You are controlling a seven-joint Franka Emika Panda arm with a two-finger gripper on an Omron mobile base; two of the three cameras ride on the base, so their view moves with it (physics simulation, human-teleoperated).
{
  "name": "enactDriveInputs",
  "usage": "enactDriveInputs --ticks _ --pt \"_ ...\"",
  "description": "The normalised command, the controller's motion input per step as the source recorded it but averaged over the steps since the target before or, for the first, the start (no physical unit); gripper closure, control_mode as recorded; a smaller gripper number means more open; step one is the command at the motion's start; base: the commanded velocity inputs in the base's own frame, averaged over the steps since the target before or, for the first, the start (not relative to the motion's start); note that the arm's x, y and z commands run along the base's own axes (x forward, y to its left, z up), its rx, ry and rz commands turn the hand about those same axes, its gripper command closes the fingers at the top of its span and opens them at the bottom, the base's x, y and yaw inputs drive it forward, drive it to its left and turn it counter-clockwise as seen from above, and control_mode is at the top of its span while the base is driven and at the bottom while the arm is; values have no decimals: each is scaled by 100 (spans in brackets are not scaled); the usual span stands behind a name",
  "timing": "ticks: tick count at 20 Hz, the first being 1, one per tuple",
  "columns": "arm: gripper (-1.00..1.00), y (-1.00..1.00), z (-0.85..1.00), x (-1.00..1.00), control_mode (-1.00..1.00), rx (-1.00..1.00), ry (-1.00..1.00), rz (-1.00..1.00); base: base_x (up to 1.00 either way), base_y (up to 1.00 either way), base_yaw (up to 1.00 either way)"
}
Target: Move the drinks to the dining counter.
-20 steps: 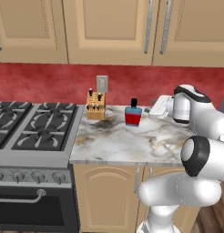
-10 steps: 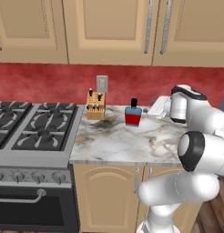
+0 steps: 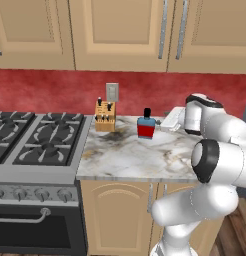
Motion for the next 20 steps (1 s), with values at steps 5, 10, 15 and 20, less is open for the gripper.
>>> enactDriveInputs --ticks 5,10,15,20 --pt "-100 0 -2 13 -100 0 0 -2 0 0 0" --pt "-100 0 -1 19 -100 0 0 -4 0 0 0" --pt "-100 0 -2 20 -100 0 1 -4 0 0 0" --pt "-100 0 -8 21 -100 0 1 -4 0 0 0"
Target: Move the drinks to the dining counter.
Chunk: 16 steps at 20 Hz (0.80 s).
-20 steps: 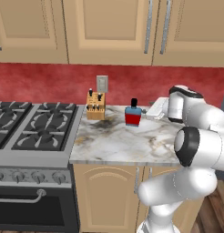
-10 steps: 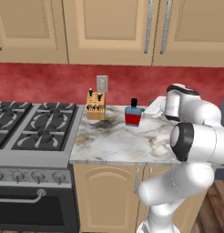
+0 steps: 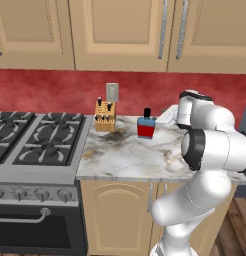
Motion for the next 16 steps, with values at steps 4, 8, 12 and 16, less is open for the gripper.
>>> enactDriveInputs --ticks 4,8,12,16 --pt "-100 0 -14 15 -100 0 0 -2 0 0 0" --pt "-100 0 -14 11 -100 0 0 -1 0 0 0" --pt "-100 0 -12 12 -100 0 0 0 0 0 0" --pt "-100 0 -3 11 -100 0 0 0 0 0 0"
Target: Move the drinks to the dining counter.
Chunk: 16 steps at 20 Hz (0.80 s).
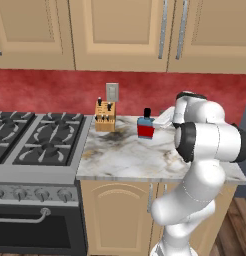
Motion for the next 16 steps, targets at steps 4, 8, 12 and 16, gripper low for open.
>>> enactDriveInputs --ticks 4,8,12,16 --pt "-100 0 0 12 -100 0 0 0 0 0 0" --pt "-100 0 0 15 -100 0 0 -1 0 0 0" --pt "-100 0 0 14 -100 0 0 -1 0 0 0" --pt "-100 0 -1 14 -100 0 0 0 0 0 0"
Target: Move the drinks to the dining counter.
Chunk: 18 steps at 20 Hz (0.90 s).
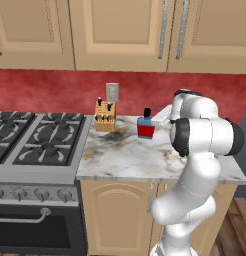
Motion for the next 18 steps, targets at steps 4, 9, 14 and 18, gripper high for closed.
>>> enactDriveInputs --ticks 4,9,14,18 --pt "-100 0 -7 11 -100 0 0 0 0 0 0" --pt "-100 0 -15 17 -100 0 2 0 0 0 0" --pt "-100 0 -13 18 -100 0 1 0 0 0 0" --pt "-100 0 -4 17 -100 0 0 0 0 0 0"
